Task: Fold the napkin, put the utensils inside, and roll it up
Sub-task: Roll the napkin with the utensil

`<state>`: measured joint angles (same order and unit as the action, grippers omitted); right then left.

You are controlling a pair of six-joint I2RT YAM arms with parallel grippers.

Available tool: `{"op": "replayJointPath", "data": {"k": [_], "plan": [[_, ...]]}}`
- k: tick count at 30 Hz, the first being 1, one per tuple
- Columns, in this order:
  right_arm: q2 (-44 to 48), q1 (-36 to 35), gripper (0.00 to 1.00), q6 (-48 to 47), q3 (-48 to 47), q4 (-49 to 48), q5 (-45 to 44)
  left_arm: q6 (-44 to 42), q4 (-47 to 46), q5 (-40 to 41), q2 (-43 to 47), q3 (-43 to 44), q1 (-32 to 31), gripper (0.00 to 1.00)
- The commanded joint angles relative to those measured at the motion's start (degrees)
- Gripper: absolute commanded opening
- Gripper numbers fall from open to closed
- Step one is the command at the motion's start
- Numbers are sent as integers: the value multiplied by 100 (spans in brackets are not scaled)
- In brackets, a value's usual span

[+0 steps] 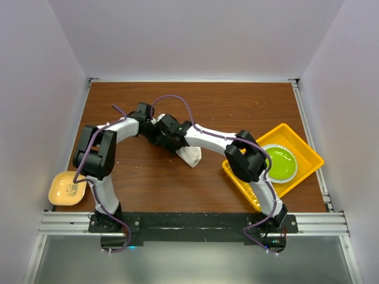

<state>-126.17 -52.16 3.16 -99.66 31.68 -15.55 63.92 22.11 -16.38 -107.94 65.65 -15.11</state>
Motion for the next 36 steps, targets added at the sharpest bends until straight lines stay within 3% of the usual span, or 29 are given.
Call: {"op": "replayJointPath", "data": {"k": [1, 2, 5, 11, 13, 14, 15, 16, 19, 21, 25, 26, 31, 32, 36], "plan": [[-267, -180, 61, -237, -308, -171, -589, 94, 154, 91, 265, -166, -62, 15], [-303, -172, 55, -237, -300, -171, -546, 112, 145, 83, 273, -175, -71, 15], [-242, -224, 49, -228, -177, -338, -414, 217, 31, 21, 309, -298, -88, 15], [-180, -356, 55, -220, 16, -593, -326, 296, -14, -5, 318, -342, -123, 15], [-224, -339, 43, -167, 130, -602, -404, 288, 4, 3, 361, -342, -123, 14], [-250, -339, 32, -175, 157, -610, -466, 288, 4, -5, 379, -351, -123, 14], [-302, -330, 15, -167, 192, -611, -536, 279, 4, -5, 414, -351, -123, 15], [-320, -321, 7, -149, 253, -611, -563, 279, -22, -14, 440, -386, -123, 15], [-277, -242, 0, -140, 481, -672, -424, 288, -66, 30, 616, -482, -97, 21], [-189, -111, 0, -149, 648, -820, -134, 192, -40, 179, 808, -491, -45, 34], [-65, 258, 0, -193, 869, -910, 1367, -11, 161, 434, 1187, -430, 96, 48], [-153, 355, 0, -193, 808, -753, 2128, -46, 188, 565, 1344, -413, 114, 51], [-434, 1383, 0, 518, 895, -873, 4644, -275, 452, 960, 1442, 27, 123, 53], [-661, 1654, 0, 824, 904, -979, 5589, -318, 444, 988, 1477, 62, 123, 53], [-1225, 2068, 0, 1344, 711, -865, 6406, -345, 391, 970, 1486, 89, 114, 52]]}}
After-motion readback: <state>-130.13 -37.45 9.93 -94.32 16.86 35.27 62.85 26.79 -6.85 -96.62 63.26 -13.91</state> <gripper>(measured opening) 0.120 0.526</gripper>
